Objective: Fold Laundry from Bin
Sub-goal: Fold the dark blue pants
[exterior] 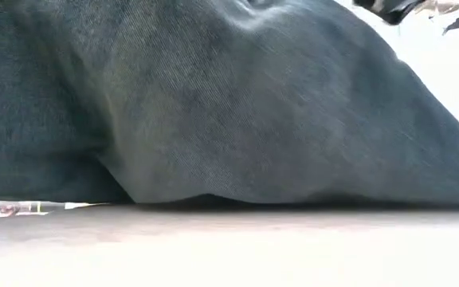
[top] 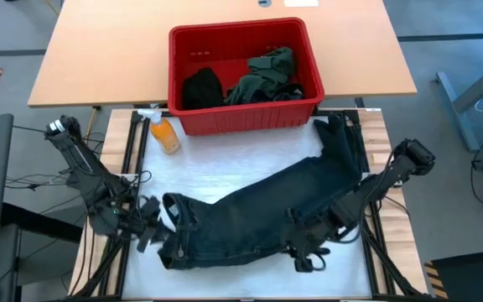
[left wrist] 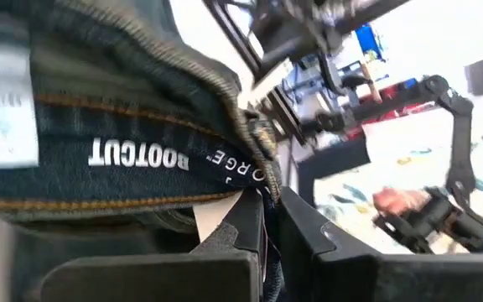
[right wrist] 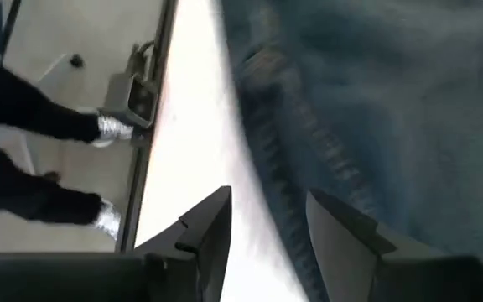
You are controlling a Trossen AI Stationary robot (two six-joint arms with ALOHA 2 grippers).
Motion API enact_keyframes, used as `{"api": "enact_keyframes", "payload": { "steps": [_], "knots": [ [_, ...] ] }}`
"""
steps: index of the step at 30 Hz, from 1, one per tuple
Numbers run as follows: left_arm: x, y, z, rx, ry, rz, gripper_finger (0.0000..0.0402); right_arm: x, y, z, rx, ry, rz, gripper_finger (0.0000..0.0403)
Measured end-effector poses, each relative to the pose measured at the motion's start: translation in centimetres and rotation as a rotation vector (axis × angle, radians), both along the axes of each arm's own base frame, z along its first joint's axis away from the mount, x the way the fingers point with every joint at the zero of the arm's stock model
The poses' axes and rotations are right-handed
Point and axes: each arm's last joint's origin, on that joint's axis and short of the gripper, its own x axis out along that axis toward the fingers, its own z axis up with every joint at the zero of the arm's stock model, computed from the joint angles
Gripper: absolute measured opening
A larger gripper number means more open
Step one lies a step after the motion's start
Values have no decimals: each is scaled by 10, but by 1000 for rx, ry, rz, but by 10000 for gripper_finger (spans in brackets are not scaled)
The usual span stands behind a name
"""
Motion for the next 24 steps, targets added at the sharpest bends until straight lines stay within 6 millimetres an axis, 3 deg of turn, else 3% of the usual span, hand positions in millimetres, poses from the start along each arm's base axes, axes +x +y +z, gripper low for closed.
{"api": "enact_keyframes", "payload": {
  "steps": [5,8,12,14,16,20,22,24],
  "knots": [
    [-16,48,15,87,-31,24,0,14,-7,-8,-177,-97,-106,172],
    [-33,74,36,125,-118,69,0,30,-18,-13,-217,-146,-186,159],
    [-38,78,66,172,-215,8,0,45,-25,-18,-158,-159,-211,139],
    [-27,60,68,179,-190,-122,0,49,-23,-24,-133,-137,-191,130],
    [-11,33,52,176,-72,-271,0,50,-18,-30,-101,-110,-165,122],
    [9,-36,-15,189,297,-463,0,47,-3,-42,-40,-47,-135,111],
    [10,-67,-52,194,443,-485,0,42,5,-43,-20,-30,-123,107],
    [6,-94,-76,152,511,-484,0,39,10,-42,-3,-33,-123,102]
  ]
}}
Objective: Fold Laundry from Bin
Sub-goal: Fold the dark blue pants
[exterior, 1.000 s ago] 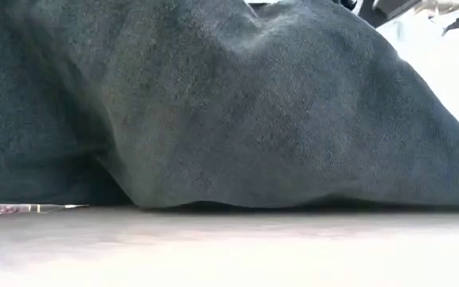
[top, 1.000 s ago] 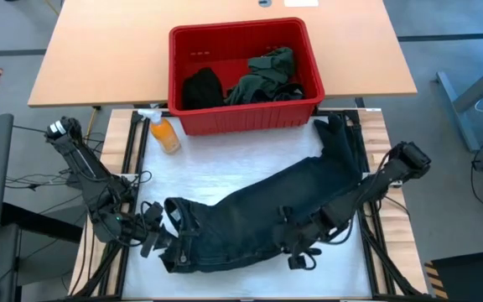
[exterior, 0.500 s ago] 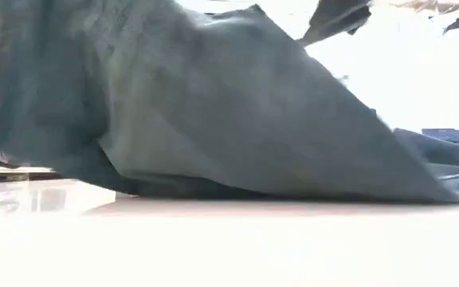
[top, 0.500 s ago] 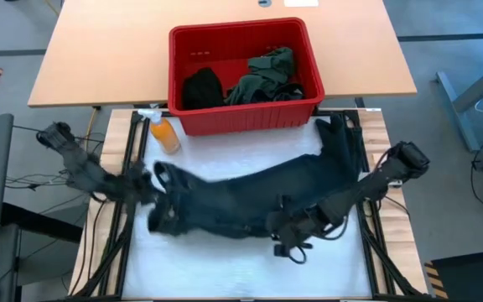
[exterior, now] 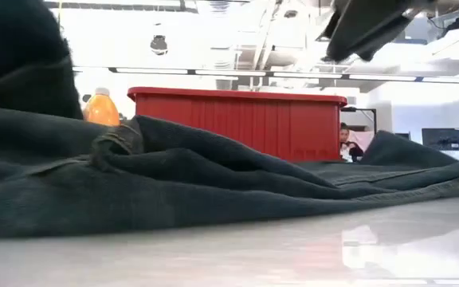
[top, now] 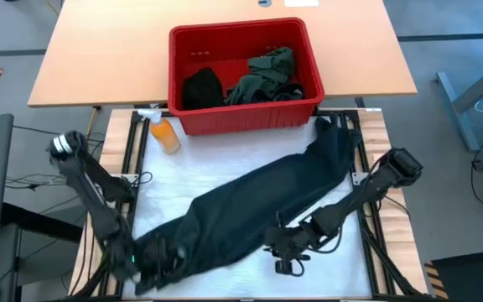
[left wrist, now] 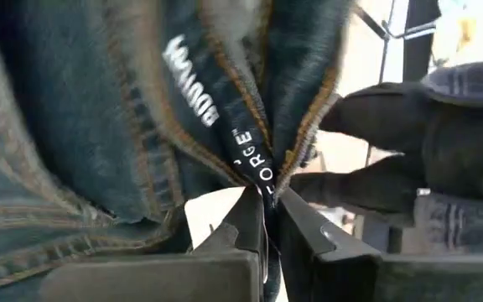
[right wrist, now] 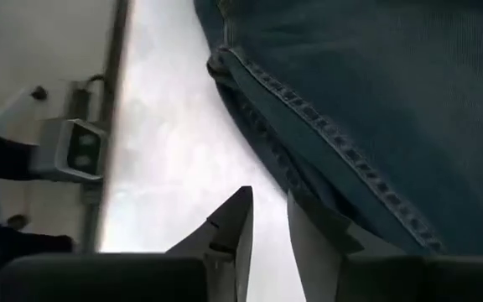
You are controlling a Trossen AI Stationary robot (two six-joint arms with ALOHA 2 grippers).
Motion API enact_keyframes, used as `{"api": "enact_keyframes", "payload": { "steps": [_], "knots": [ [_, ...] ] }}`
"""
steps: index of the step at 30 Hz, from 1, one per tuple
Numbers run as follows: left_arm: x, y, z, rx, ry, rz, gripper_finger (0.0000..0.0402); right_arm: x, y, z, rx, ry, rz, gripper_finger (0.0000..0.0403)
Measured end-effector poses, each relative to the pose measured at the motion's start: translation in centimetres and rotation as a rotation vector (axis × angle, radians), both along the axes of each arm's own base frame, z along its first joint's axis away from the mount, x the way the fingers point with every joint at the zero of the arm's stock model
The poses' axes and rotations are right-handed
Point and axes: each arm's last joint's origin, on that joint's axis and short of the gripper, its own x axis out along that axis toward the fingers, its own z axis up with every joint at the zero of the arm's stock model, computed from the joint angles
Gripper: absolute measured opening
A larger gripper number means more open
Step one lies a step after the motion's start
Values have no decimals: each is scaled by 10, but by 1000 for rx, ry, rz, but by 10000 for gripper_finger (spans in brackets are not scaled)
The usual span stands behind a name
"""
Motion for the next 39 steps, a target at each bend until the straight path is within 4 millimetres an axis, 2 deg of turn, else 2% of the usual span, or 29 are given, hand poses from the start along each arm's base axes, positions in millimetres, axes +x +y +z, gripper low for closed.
{"api": "enact_keyframes", "payload": {
  "steps": [2,5,8,12,13,15,19,24,27,31,34,39],
  "knots": [
    [-6,-20,-13,-41,-4,42,0,-3,3,2,-4,-9,-1,97],
    [-19,-38,-18,-124,-50,116,0,3,-2,4,10,-38,-24,92],
    [-37,-45,-14,-171,-95,205,0,16,-12,7,44,-97,-61,91],
    [-60,-46,-8,-195,-156,275,0,36,-20,9,69,-211,-6,90],
    [-63,-46,-9,-192,-150,276,0,40,-19,6,68,-220,18,90],
    [-66,-47,-11,-190,-112,254,8,51,-19,-12,91,-199,61,90],
    [-66,-48,-13,-181,-26,156,48,69,-12,-47,153,-195,101,83],
    [-68,-49,-17,-162,205,-140,112,83,0,-66,176,-247,107,47],
    [-66,-41,-16,-131,314,-204,136,83,6,-83,169,-191,106,19],
    [-54,-23,1,-67,141,-208,139,74,8,-96,176,-43,36,16],
    [-42,3,16,-2,88,-177,132,62,8,-98,130,61,-26,22],
    [-40,46,52,-10,11,-202,120,46,11,-95,78,161,-41,16]
  ]
}}
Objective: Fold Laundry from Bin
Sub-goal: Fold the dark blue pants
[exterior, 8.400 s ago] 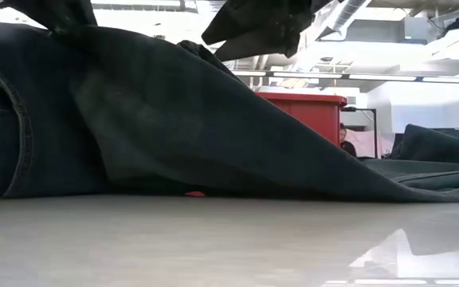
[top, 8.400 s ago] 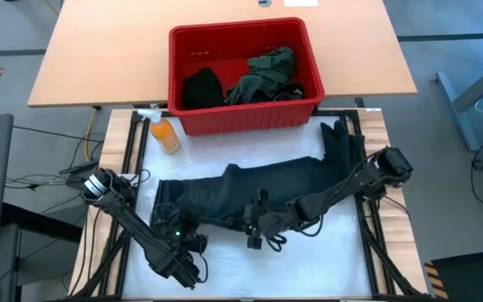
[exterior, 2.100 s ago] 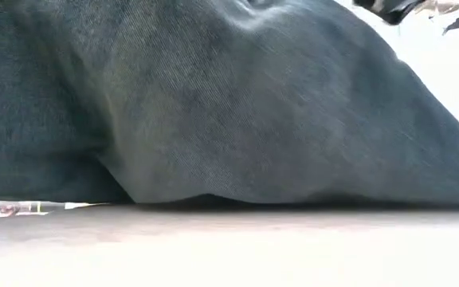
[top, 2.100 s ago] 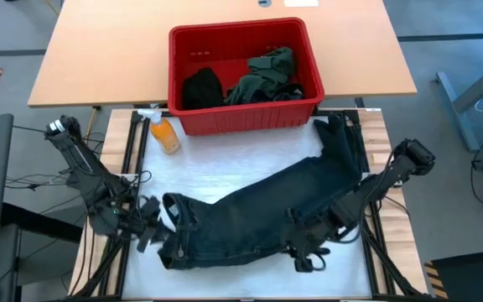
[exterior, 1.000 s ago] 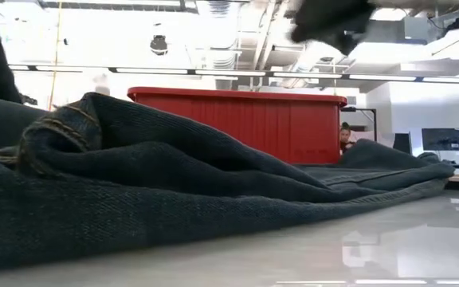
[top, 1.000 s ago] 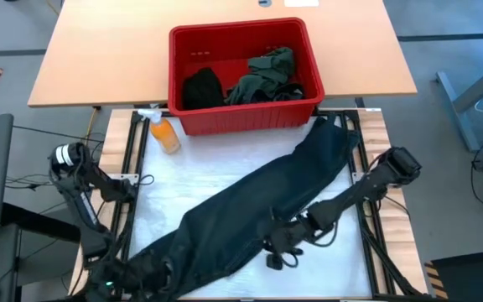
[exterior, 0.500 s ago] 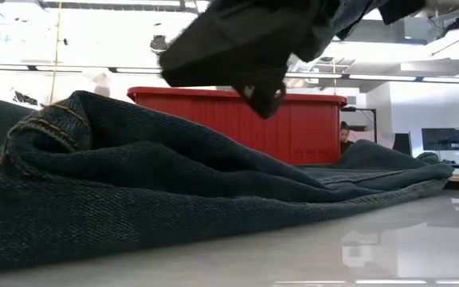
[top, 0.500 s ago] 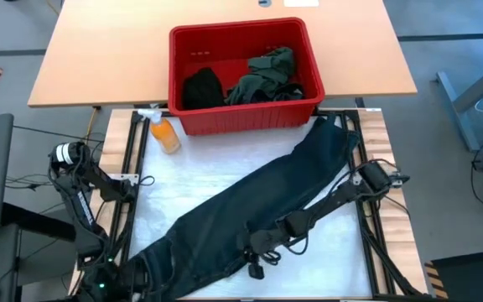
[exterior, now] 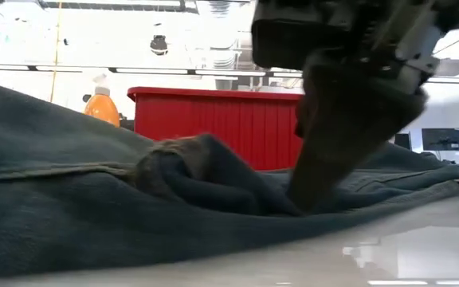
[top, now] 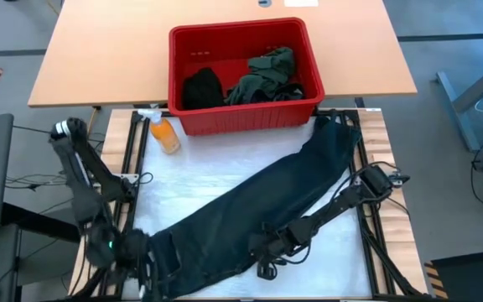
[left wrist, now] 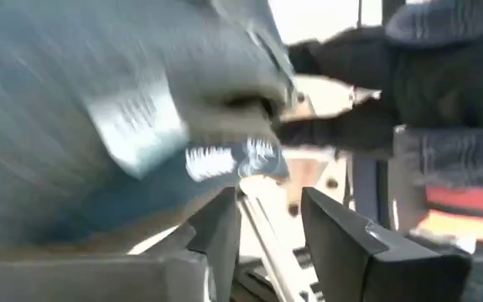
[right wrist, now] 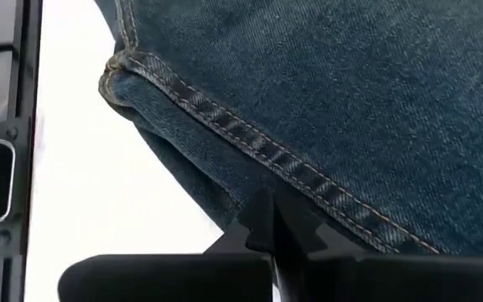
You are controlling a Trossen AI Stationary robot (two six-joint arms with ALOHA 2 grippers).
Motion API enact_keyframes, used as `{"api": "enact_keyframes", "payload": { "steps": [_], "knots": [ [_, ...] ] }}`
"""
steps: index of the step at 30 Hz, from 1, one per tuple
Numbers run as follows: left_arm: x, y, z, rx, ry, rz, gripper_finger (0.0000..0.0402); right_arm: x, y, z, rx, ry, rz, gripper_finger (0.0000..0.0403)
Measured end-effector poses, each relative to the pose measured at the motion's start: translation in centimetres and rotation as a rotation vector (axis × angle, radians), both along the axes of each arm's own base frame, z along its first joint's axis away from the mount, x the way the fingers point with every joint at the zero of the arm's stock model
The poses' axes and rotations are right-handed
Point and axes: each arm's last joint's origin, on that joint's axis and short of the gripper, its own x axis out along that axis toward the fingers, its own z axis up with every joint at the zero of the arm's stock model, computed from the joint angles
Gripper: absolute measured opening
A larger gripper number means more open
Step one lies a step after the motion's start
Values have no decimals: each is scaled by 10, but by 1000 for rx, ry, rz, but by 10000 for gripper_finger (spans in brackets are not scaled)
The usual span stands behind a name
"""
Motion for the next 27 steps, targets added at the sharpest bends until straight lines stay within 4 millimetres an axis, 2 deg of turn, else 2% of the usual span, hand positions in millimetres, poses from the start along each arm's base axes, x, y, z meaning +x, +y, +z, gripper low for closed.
{"api": "enact_keyframes", "payload": {
  "steps": [6,8,10,12,16,18,20,23,25,27],
  "knots": [
    [-9,53,34,106,-68,118,102,-4,2,-2,-6,33,-14,18],
    [-5,59,38,168,-197,204,95,-4,1,-2,-15,27,-22,19],
    [4,58,34,233,-303,266,88,-2,-1,-2,-29,14,-40,19],
    [16,51,21,287,-330,278,82,0,-4,-2,-29,0,-53,19],
    [46,23,-18,251,-305,237,74,5,-7,4,-23,-25,-41,19],
    [58,7,-37,204,-264,189,70,2,-11,18,-45,-30,-15,18],
    [65,-5,-59,195,-177,133,66,-3,-19,42,-56,-61,-29,18],
    [70,-17,-87,199,-18,54,60,-14,-40,82,-92,-96,-108,18],
    [70,-23,-102,188,91,-1,55,-27,-58,91,-132,-80,-167,18],
    [66,-26,-115,198,188,-43,50,-39,-77,90,-159,-54,-239,18]
  ]
}}
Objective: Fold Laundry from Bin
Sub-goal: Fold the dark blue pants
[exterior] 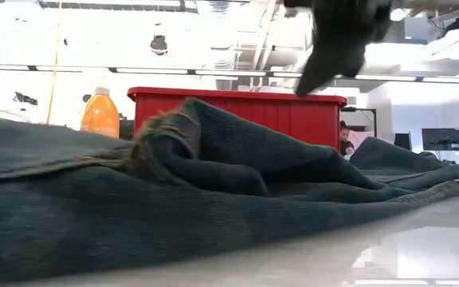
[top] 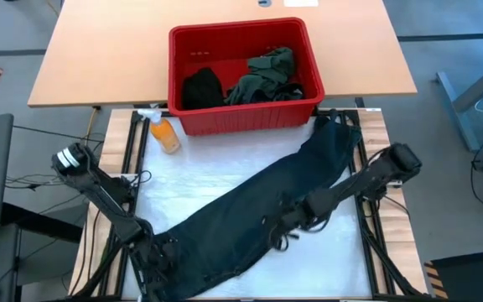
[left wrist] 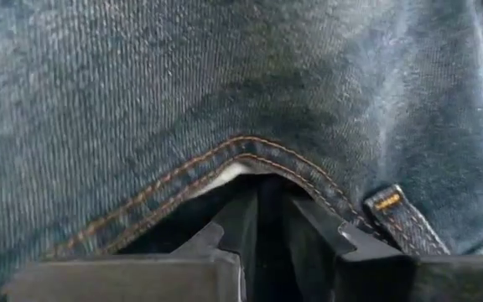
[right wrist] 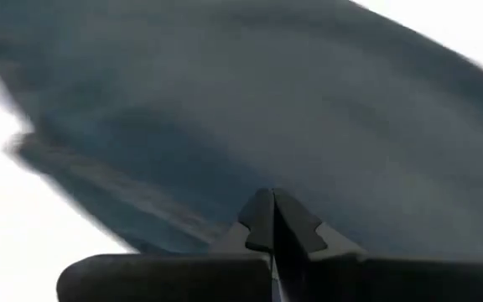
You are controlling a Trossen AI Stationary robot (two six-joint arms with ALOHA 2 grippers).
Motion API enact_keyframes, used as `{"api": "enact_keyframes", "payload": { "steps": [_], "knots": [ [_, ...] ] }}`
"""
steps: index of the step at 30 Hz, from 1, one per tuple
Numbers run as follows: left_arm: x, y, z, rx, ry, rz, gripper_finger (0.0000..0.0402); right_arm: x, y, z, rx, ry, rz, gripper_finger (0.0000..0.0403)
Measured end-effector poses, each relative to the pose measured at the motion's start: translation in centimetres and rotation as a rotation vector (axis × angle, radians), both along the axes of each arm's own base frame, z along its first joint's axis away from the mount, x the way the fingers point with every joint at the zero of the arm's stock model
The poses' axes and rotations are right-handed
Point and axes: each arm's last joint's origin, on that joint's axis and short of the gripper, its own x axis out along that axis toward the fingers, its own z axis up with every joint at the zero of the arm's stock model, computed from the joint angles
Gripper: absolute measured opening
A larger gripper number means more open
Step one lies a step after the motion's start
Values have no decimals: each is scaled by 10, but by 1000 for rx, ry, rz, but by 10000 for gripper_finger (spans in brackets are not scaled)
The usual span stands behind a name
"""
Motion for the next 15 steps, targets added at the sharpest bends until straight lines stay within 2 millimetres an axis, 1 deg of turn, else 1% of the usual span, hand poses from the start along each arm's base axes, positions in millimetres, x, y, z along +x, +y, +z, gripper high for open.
{"api": "enact_keyframes", "payload": {
  "steps": [3,7,9,11,13,15],
  "knots": [
    [-7,-6,-6,-16,97,-27,44,-17,-26,-12,23,13,-98,18],
    [-12,-3,-1,-29,147,1,33,-40,-55,-43,23,76,-282,18],
    [-14,-1,9,-62,137,17,27,-48,-68,-50,9,68,-381,18],
    [-16,3,20,-91,112,30,20,-52,-79,-53,-15,53,-460,18],
    [-15,9,37,-123,16,61,14,-53,-91,-55,-20,52,-508,18],
    [-13,16,58,-127,-152,120,8,-52,-101,-57,-33,65,-525,18]
  ]
}}
